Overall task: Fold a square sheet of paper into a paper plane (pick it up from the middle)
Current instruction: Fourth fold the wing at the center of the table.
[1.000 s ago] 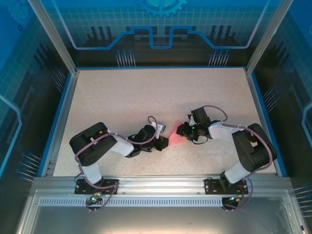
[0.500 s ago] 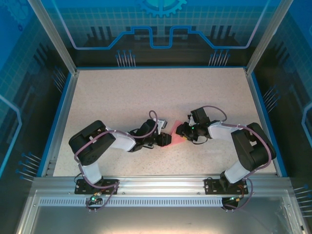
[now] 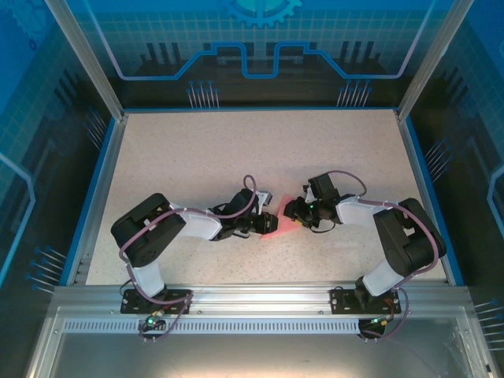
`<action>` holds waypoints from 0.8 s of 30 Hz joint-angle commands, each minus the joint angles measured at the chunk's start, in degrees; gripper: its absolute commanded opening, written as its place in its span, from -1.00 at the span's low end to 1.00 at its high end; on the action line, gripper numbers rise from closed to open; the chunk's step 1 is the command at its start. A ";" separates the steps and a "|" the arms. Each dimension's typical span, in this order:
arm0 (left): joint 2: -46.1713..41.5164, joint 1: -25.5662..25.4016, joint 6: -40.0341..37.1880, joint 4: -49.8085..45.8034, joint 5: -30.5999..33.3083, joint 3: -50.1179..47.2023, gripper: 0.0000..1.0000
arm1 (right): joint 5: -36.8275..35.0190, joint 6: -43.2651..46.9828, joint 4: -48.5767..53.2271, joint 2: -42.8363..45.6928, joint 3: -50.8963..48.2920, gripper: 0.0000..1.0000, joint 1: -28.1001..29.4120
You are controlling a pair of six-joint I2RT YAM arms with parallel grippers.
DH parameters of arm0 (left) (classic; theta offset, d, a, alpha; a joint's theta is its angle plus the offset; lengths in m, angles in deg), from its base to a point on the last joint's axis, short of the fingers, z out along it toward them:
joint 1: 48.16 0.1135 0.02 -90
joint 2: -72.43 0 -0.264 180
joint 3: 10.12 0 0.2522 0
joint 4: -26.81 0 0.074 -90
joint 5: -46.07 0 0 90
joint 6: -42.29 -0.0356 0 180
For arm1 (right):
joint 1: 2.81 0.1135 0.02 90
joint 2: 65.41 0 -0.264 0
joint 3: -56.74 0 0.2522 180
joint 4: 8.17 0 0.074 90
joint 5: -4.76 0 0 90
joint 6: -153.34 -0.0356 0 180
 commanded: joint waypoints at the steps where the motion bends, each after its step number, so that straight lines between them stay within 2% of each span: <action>1: 0.47 0.52 -0.69 -2.23 -1.21 1.62 -0.53 | 0.09 -0.37 0.02 0.67 -0.18 -0.18 0.90; 6: 1.00 2.14 3.71 -1.13 -3.54 1.35 -0.69 | -0.05 1.23 -0.86 2.00 -1.20 -0.16 0.81; 15: 2.52 5.01 12.62 5.13 -10.03 -0.52 -0.74 | 1.07 5.96 -0.07 8.17 -1.71 -0.12 0.51; 24: 3.56 5.01 13.52 5.72 -11.27 -0.47 -0.74 | -2.03 3.60 4.61 4.52 1.63 -0.14 2.21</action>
